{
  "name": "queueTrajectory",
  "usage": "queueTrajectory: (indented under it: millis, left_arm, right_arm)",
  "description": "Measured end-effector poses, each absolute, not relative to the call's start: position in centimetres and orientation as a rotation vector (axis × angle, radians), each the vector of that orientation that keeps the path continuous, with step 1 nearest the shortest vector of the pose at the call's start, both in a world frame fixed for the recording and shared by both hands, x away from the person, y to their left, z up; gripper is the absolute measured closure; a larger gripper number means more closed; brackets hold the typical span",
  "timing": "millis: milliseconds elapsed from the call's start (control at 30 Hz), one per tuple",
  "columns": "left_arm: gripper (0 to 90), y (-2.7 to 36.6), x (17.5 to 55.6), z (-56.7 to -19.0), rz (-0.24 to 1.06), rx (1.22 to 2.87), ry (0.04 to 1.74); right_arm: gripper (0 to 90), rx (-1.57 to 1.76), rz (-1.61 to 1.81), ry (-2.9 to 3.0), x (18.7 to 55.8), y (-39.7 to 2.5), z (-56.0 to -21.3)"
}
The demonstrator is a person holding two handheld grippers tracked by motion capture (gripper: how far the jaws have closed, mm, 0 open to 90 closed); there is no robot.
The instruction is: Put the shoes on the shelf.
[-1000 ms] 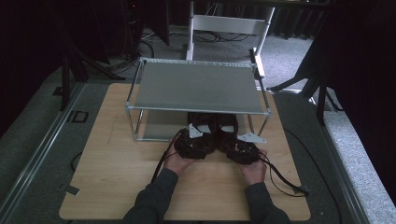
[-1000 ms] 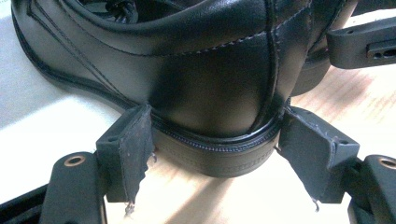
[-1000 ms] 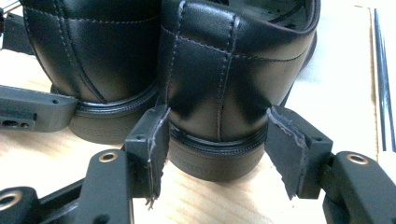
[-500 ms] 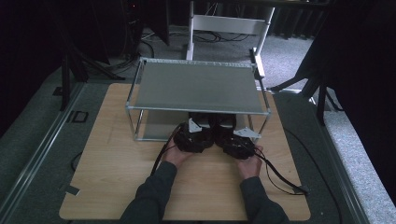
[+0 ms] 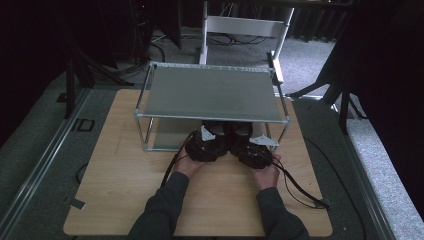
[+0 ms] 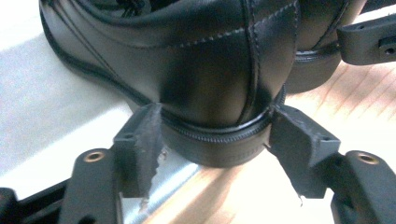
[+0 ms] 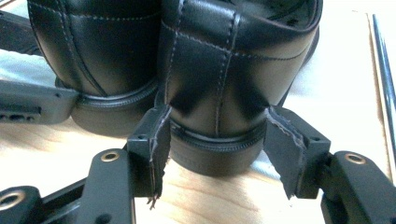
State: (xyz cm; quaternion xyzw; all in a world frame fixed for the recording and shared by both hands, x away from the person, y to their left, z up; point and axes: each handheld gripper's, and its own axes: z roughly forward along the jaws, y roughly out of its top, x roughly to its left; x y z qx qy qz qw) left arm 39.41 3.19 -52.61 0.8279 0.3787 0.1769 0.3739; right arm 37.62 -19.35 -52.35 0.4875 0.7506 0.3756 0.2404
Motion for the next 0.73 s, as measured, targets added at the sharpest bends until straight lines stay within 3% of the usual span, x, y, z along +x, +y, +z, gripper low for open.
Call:
queueTrajectory:
  millis: [433, 733]
  left_arm:
    - [43.6, 6.0, 35.8, -53.1, 0.364, 2.078, 1.012]
    - [43.9, 9.5, 33.0, -53.8, 0.435, 2.058, 1.072]
  right_arm:
    - [39.9, 1.34, 0.981, 2.11, 34.8, -23.0, -52.3]
    - [39.9, 1.358, 0.885, 2.1, 33.5, -26.1, -53.3]
